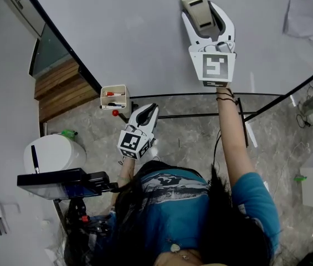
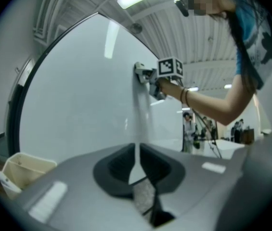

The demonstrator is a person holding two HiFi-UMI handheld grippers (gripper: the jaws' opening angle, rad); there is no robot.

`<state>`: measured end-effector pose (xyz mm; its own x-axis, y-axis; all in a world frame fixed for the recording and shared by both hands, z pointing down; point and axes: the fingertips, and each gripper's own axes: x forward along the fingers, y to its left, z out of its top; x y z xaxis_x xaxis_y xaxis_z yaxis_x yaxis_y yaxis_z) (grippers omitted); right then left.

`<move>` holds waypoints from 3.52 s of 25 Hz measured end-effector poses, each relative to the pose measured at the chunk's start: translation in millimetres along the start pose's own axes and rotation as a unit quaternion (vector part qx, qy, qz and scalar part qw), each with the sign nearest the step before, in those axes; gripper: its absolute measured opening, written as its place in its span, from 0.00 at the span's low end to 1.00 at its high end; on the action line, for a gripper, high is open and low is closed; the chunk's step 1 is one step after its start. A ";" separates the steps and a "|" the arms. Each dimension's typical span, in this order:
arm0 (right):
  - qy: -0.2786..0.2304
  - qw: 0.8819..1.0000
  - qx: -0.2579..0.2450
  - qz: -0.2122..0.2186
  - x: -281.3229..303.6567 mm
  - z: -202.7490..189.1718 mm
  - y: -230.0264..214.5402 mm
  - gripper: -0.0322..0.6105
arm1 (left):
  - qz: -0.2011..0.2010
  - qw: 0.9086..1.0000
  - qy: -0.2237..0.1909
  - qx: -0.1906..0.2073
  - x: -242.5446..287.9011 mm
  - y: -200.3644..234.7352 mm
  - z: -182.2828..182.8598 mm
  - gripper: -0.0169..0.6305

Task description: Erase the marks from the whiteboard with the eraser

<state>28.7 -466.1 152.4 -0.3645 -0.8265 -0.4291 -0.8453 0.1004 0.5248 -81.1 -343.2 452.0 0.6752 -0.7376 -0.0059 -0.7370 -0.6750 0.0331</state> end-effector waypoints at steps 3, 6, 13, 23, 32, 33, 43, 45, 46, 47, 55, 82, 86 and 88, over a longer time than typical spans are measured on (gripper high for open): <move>0.008 1.000 -0.014 0.019 2.2 -12.0 39.1 0.46 | 0.009 1.000 -0.003 -0.003 -0.5 5.4 0.4 0.07; 0.019 0.999 -0.030 0.039 1.2 -14.8 78.1 0.46 | 0.016 1.000 -0.002 -0.005 -1.9 9.5 -1.3 0.07; 0.041 0.987 -0.066 0.143 -6.4 -52.7 174.7 0.46 | 0.034 0.999 0.005 -0.012 -6.0 18.7 -8.6 0.07; 0.039 0.979 -0.128 0.154 -13.2 -58.2 186.4 0.46 | 0.038 0.999 0.016 -0.017 -10.7 18.5 -18.1 0.07; 0.020 0.990 -0.108 0.091 -6.1 -18.8 81.6 0.46 | 0.017 1.000 0.021 -0.013 -1.9 6.4 -18.7 0.07; 0.017 0.991 -0.106 0.086 -6.2 -14.6 67.7 0.46 | 0.014 1.000 0.021 -0.012 -0.5 4.3 -17.9 0.07; -0.005 0.999 -0.038 0.002 -11.4 14.3 -65.6 0.46 | -0.006 1.000 0.020 -0.010 5.7 -9.4 -15.8 0.07; -0.003 0.999 -0.026 -0.020 -14.9 13.3 -93.4 0.46 | -0.006 1.000 0.021 -0.010 5.4 -9.6 -16.8 0.07; -0.002 0.999 -0.019 -0.032 -17.2 11.8 -106.6 0.46 | -0.006 1.000 0.021 -0.010 5.2 -9.1 -16.9 0.07; -0.001 0.999 -0.010 -0.044 -19.7 10.3 -118.9 0.46 | -0.005 1.000 0.021 -0.010 5.1 -8.4 -16.7 0.07; 0.004 0.996 0.011 -0.088 -27.7 1.9 -160.4 0.46 | -0.005 1.000 0.022 -0.008 4.0 -6.5 -17.1 0.07; 0.033 0.996 -0.073 0.039 -14.7 -37.7 100.5 0.46 | 0.019 0.999 0.026 -0.012 -4.4 8.9 -20.0 0.07; 0.047 0.986 -0.109 0.119 -21.6 -62.0 170.6 0.46 | 0.030 0.999 0.027 -0.016 -8.2 14.8 -24.3 0.07; 0.044 0.979 -0.147 0.134 -25.0 -73.0 191.7 0.46 | 0.033 0.999 0.025 -0.016 -8.4 16.1 -25.0 0.07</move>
<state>-95.7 -466.6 317.4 -0.5117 -0.8383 -0.1881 -0.5695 0.1671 0.8048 -97.9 -347.5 477.5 0.6265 -0.7779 0.0482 -0.7791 -0.6235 0.0644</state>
